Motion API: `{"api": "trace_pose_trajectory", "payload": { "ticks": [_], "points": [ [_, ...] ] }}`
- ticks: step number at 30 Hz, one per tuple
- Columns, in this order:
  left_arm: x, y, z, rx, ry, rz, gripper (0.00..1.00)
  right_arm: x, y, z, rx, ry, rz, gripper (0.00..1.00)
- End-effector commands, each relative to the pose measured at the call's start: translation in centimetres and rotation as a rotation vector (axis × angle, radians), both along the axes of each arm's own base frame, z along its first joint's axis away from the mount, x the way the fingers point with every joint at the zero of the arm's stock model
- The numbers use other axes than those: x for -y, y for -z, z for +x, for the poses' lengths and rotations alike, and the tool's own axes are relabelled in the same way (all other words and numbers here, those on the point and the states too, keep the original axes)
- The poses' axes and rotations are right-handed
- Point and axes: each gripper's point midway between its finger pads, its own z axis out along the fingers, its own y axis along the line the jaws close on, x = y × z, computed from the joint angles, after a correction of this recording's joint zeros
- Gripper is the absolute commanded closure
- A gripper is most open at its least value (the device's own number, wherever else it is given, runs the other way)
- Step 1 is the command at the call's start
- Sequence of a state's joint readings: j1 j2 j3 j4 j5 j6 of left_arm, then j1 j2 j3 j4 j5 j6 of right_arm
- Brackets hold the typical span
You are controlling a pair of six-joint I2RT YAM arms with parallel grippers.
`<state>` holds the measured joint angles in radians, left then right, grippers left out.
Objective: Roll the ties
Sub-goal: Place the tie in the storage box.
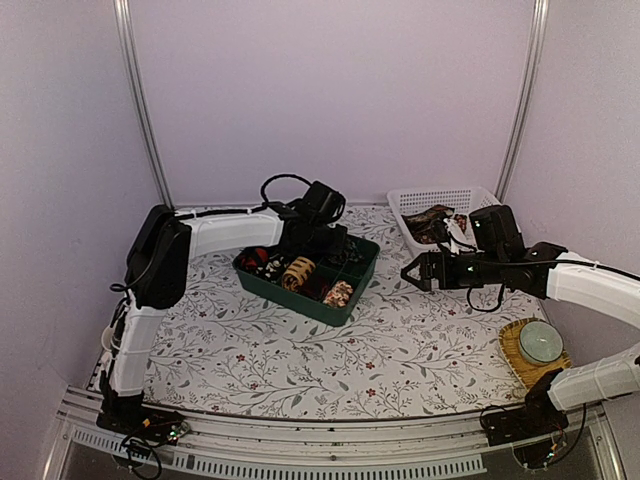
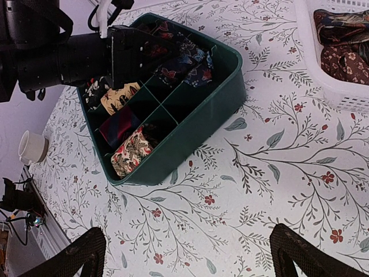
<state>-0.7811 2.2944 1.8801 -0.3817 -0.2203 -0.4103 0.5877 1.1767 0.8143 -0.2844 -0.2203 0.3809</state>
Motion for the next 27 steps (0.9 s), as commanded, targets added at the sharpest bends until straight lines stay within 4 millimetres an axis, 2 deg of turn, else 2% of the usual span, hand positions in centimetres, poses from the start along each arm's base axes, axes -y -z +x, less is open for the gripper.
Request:
{"api": "trace_pose_trajectory", "payload": {
  "ticks": [1, 12, 22, 27],
  "points": [
    [-6.2, 12.4, -5.1, -0.251, 0.042, 0.383, 1.00, 0.0, -2.6, -0.1, 0.050, -0.007, 0.040, 0.00],
    [-6.7, 14.0, -5.8, -0.270, 0.084, 0.425, 1.00, -0.2, -2.8, -0.2, 0.048, -0.015, 0.043, 0.00],
    [-8.5, 14.6, -6.3, -0.313, 0.061, 0.482, 1.00, -0.3, -3.2, 0.0, 0.050, -0.021, 0.047, 0.00],
    [-8.8, 15.6, -6.7, -0.339, 0.068, 0.496, 1.00, -0.5, -3.3, 0.0, 0.044, -0.026, 0.050, 0.00]
  ]
}}
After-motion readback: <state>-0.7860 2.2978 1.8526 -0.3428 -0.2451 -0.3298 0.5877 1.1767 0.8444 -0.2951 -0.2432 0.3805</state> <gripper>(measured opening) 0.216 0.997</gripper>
